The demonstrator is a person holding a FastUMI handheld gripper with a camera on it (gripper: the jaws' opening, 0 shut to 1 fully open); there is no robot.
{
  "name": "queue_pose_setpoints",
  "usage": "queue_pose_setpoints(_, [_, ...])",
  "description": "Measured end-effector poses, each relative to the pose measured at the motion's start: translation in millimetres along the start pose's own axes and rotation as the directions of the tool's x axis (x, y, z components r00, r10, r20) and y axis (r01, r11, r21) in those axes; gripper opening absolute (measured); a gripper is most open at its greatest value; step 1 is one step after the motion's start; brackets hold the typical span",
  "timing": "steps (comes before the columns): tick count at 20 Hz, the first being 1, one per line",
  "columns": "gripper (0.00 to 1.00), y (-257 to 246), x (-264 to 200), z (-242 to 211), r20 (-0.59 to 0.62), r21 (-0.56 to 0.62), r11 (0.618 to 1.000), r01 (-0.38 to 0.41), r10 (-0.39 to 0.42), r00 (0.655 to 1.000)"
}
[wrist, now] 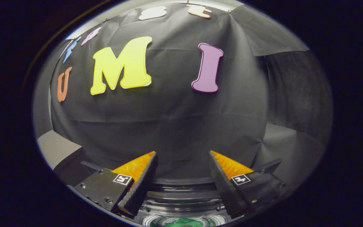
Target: Put the clothes into the washing machine and then close the washing machine lid.
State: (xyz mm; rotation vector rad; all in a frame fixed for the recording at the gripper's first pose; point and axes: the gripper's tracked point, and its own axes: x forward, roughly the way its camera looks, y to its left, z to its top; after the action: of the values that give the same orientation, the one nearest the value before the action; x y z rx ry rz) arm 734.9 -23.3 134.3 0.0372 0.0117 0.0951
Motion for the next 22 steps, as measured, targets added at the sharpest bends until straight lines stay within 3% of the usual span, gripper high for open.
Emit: queue_pose_setpoints(22, [1.00,-5,-58,-14,0.102,0.001,1.000,-0.002,0.002,0.995])
